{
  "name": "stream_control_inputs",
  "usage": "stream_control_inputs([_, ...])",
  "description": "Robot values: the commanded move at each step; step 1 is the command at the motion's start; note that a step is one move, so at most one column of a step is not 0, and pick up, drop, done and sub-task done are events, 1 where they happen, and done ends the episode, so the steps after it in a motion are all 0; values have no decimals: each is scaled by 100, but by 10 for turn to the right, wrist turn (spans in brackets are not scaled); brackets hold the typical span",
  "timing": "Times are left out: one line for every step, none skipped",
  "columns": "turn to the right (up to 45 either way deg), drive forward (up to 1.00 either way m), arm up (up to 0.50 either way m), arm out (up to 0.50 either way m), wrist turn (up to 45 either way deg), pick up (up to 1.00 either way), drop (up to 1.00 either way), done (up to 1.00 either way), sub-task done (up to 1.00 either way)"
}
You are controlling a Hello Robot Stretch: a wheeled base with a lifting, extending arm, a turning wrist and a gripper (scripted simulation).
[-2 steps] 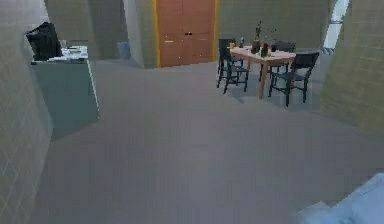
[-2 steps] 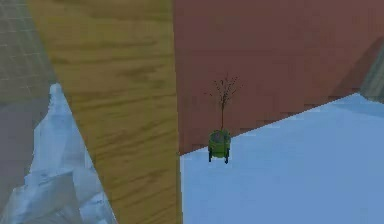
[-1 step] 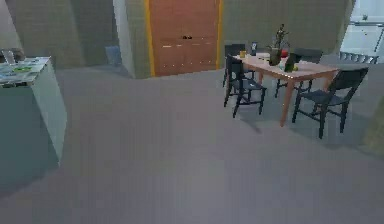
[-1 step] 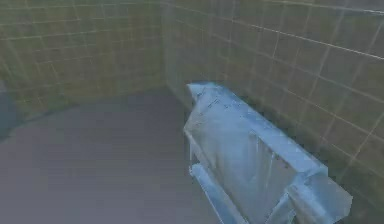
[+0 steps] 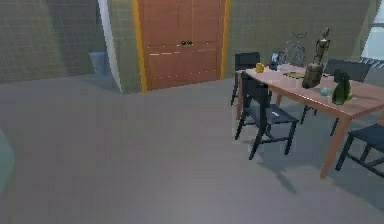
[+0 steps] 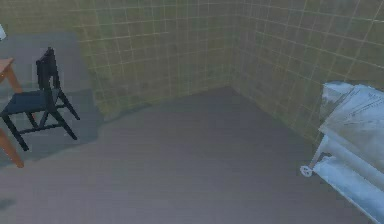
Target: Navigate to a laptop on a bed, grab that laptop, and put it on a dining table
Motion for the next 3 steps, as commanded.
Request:
stream_control_inputs([30, 0, 0, 0, 0, 0, 0, 0, 0])
stream_control_inputs([0, 100, 0, 0, 0, 0, 0, 0, 0])
stream_control_inputs([0, 100, 0, 0, 0, 0, 0, 0, 0])
